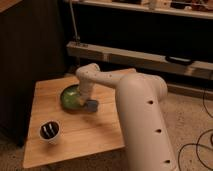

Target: Push the ceramic bowl across the table

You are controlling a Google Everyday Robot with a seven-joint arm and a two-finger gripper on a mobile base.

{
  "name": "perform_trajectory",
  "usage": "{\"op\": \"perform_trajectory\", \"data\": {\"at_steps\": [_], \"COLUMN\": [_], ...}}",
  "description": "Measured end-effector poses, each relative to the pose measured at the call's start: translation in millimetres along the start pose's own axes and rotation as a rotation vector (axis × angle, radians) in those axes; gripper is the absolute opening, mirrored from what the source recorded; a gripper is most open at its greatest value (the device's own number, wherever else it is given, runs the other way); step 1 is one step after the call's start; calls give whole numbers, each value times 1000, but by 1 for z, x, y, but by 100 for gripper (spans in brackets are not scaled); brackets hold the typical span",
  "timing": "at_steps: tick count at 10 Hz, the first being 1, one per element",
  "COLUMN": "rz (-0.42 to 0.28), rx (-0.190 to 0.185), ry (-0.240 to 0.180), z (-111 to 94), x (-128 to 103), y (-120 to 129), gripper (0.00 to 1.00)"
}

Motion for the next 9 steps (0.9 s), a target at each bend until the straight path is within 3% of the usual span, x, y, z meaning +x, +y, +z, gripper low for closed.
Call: {"op": "perform_trajectory", "data": {"at_steps": [9], "rz": [15], "rx": [56], "ry": [111], "z": [-4], "x": [40], "y": [-26], "gripper": [0]}}
